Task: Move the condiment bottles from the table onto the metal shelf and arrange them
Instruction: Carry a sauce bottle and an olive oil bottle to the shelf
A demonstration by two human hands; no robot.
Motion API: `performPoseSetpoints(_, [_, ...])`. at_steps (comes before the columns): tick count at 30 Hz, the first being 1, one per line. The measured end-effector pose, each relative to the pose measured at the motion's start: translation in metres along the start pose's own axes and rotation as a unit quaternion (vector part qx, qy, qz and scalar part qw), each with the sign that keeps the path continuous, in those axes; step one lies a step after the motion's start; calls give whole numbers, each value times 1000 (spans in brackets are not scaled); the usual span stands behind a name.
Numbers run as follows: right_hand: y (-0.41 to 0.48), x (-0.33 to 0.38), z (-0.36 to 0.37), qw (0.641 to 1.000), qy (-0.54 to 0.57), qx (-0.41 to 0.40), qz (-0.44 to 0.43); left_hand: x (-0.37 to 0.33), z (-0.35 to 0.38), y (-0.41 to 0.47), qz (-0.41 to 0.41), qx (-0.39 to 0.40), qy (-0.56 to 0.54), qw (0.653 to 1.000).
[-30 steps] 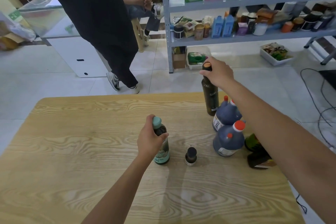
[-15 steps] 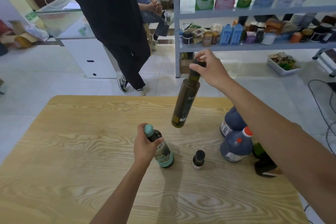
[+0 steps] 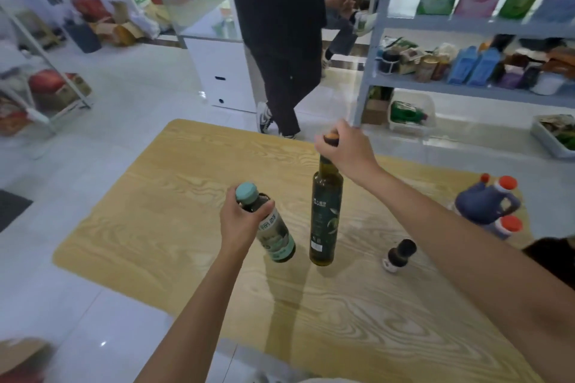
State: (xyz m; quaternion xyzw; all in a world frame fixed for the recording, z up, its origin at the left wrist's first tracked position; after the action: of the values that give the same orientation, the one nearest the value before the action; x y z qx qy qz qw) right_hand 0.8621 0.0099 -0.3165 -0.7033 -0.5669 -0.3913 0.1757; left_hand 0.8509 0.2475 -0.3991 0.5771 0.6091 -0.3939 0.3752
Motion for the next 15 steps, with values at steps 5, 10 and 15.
performPoseSetpoints(5, [-30, 8, 54, 999, -33, 12, 3, 34, -17, -9, 14, 35, 72, 997])
performPoseSetpoints(10, [-42, -3, 76, 986, 130, 40, 95, 56, -22, -15, 17, 59, 81, 995])
performPoseSetpoints(15, [-73, -27, 101, 928, 280, 154, 194, 61, -21, -11, -12, 60, 49, 997])
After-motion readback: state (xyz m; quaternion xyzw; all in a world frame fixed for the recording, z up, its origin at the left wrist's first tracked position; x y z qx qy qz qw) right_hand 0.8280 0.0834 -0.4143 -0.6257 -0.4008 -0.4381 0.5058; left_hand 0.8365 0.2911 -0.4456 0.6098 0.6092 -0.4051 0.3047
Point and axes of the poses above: each hand's wrist, its own y-axis towards the middle knuckle, its own z-axis out of the palm, x = y × z, the point moved 4 cm from there along y, towards the middle knuckle, and after that the axes turned 9 degrees about y, right-handed, at the moved point
